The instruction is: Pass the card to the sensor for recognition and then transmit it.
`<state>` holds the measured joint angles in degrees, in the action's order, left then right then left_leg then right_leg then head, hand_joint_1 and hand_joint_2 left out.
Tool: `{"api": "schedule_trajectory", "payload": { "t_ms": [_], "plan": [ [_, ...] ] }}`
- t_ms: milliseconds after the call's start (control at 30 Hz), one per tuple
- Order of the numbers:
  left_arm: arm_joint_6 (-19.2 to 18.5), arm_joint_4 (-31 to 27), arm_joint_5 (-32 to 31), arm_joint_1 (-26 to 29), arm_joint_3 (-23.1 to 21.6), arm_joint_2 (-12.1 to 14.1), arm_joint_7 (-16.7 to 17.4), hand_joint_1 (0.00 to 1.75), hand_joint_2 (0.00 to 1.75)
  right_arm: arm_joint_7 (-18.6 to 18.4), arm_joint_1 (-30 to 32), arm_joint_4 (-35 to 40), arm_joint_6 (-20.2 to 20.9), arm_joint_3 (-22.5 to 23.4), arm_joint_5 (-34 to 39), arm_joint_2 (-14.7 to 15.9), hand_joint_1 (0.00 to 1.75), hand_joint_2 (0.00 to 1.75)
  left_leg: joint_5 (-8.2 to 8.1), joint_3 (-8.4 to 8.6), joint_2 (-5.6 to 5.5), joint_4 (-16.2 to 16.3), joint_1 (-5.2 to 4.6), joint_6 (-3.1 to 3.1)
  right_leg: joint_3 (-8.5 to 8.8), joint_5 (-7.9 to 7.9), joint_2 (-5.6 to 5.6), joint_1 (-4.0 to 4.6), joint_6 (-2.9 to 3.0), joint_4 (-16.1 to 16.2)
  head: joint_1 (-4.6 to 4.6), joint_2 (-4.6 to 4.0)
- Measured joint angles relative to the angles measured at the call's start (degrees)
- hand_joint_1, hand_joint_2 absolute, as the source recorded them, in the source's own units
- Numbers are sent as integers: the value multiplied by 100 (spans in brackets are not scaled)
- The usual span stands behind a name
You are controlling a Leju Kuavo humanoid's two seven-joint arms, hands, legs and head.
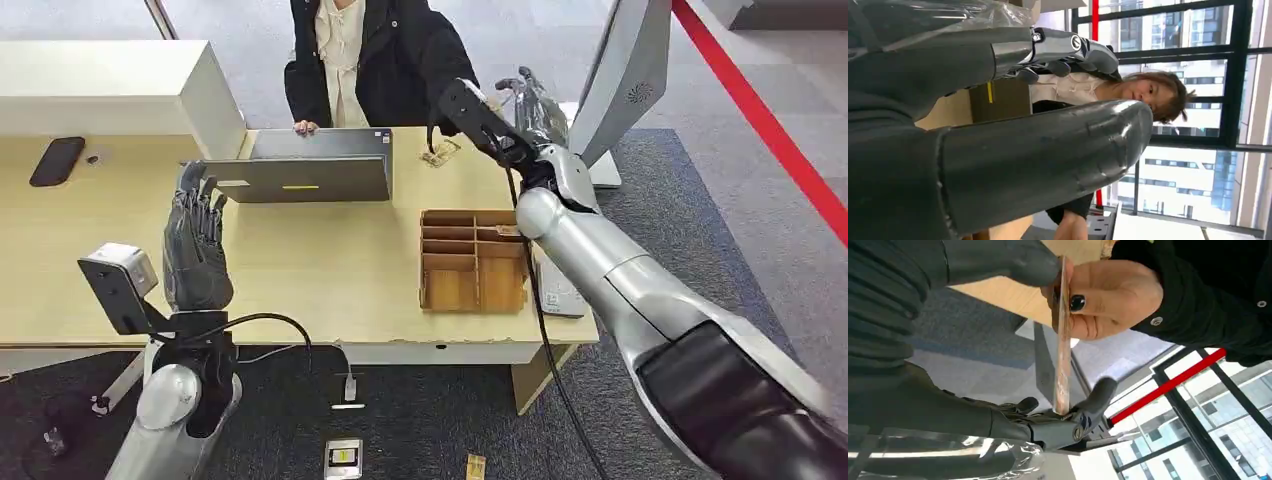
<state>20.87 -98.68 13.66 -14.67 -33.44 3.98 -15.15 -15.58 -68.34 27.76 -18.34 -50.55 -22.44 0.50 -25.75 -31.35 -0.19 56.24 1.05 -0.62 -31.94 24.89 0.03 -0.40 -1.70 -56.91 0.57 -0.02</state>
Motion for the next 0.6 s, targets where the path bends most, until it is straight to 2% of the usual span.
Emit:
{"api": "schedule_trajectory", "payload": {
  "t_ms": [267, 433, 600],
  "plan": [
    [92, 0, -4, 2, -28, 2, -2, 0, 0, 385, 103, 44, -182, 122, 428, 9, 0, 175, 0, 0, 1, 1, 0, 0, 0, -1, 0, 0, 0, 0, 0, 0],
    [271, 0, -240, -9, -17, 17, -37, 0, 0, 1318, 441, 570, -704, 341, 1619, 55, 0, 175, 0, 1, 0, 1, 0, 0, 0, 0, 0, 0, 0, 0, 0, 0],
    [308, 0, -275, -54, -7, 44, -46, 0, 0, 1442, 729, 1064, -922, 395, 1844, 127, 0, 175, 0, 2, 0, 1, 0, 0, 0, 0, 0, 0, 0, 0, 0, 0]
  ]
}}
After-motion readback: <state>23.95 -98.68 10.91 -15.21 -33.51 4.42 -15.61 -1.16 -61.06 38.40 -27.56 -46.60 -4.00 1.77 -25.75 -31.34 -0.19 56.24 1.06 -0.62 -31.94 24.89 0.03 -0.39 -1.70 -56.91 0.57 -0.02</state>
